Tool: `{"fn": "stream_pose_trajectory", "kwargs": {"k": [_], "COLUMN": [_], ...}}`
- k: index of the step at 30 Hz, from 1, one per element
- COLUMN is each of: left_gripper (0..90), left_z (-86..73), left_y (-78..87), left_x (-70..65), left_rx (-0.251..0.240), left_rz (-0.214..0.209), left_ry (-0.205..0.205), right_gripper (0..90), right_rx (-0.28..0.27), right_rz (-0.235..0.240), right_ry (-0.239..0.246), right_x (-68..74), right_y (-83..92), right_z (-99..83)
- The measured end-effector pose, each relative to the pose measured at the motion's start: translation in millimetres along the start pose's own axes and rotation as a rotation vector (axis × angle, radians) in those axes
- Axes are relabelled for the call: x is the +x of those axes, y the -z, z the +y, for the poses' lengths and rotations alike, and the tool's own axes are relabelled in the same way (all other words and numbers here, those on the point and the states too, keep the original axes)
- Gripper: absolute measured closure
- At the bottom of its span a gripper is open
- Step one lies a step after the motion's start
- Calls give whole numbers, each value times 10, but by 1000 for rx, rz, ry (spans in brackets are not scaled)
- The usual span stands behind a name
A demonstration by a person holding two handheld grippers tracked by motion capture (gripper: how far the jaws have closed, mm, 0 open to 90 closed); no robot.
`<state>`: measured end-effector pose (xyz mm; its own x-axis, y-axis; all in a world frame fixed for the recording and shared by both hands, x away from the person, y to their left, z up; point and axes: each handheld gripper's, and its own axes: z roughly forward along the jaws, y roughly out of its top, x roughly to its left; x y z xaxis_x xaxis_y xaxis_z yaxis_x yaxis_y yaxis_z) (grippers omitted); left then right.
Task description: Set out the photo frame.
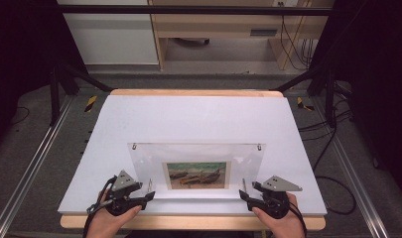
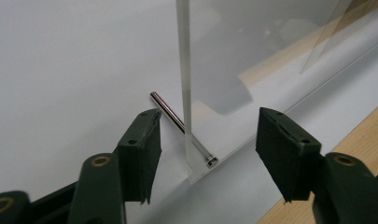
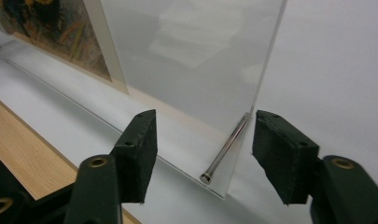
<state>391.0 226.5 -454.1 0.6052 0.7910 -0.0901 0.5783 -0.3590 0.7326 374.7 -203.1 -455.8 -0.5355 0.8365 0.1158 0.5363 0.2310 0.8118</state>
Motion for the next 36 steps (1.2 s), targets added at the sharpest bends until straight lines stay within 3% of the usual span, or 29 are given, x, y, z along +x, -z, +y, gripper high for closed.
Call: {"fn": "stream_pose_trajectory", "kwargs": {"k": [9,15,20,26,36], "left_gripper": [210,113,89,76,83], "left_z": [15,32,55,72,60], "left_y": [-10,-11,15,63,187], "left_x": [-12,-18,-23,-5,35], "left_rx": [-19,-36,-83,-126,-181], "left_rz": [-13,-46,-56,-57,-50], "left_ry": [-5,-6,-9,-9,-13], "right_gripper": [246,153,81,73,92], "right_rx": [9,-40,-86,-117,-140], "right_rz": [-12,-20,-40,-66,-78], "right_ry": [4,26,41,62,50], "right_x": [-17,-3,9,21,-6], "right_y": [-26,7,31,59,153], "right_z": [16,46,74,87,76]}}
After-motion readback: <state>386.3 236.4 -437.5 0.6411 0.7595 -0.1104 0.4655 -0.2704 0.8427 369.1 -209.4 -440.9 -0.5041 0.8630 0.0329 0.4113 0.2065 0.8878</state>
